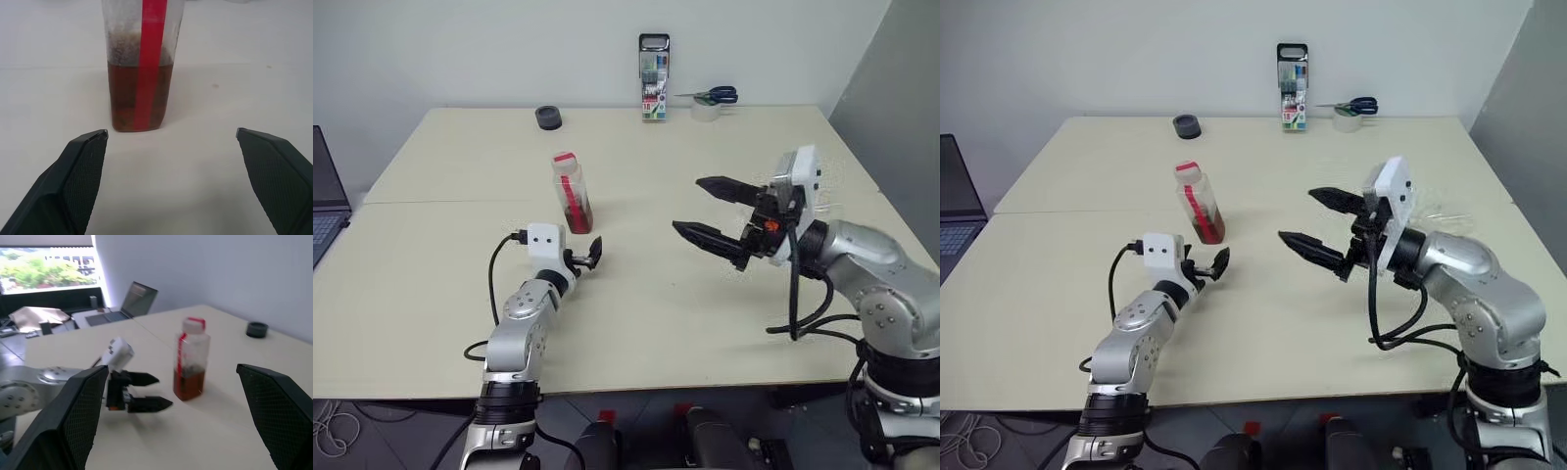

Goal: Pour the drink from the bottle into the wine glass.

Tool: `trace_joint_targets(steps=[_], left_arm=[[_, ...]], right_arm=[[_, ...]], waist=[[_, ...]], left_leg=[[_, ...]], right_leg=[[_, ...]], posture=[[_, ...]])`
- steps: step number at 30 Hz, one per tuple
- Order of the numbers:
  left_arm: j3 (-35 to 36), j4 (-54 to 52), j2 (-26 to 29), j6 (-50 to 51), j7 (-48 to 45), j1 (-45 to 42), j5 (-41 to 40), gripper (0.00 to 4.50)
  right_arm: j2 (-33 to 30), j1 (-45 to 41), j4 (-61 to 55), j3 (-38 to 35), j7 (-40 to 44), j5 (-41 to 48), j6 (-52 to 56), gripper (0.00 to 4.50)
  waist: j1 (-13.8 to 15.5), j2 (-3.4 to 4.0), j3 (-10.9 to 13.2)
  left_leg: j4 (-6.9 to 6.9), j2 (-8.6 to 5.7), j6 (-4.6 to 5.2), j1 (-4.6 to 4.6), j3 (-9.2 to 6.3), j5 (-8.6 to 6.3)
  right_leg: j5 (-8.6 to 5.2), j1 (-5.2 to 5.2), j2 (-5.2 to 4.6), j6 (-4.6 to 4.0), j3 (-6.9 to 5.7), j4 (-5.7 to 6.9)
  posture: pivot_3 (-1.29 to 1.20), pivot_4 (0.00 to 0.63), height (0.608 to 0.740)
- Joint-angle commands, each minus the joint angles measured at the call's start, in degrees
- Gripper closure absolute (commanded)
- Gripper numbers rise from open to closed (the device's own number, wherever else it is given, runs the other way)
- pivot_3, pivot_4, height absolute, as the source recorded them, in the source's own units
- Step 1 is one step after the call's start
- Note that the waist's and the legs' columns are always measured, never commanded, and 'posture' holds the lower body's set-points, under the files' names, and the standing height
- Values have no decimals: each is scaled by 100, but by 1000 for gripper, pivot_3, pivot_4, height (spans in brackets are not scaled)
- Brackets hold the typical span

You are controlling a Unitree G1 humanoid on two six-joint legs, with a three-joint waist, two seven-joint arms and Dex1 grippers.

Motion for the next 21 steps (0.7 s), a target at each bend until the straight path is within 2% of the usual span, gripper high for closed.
trace_joint_targets(steps=[1,9,21], left_arm=[[61,-391,-22,-35,80,-30,-1,14],[205,-594,140,24,180,-157,20,14],[366,86,387,-203,38,-938,29,14]], right_arm=[[-13,-159,51,51,-13,76,-77,0],[152,-3,188,134,-301,-149,-387,0],[259,208,33,264,-595,-205,-498,0]], waist=[[5,0,0],[10,0,0],[9,0,0]], left_leg=[[0,0,0,0,0,0],[0,0,-14,-2,2,8],[0,-1,-21,-4,0,12]], right_leg=[[0,0,-2,0,0,0],[0,-3,-6,0,3,1],[0,-4,-5,0,0,-1]], posture=[[0,150,740],[0,150,740],[0,150,740]])
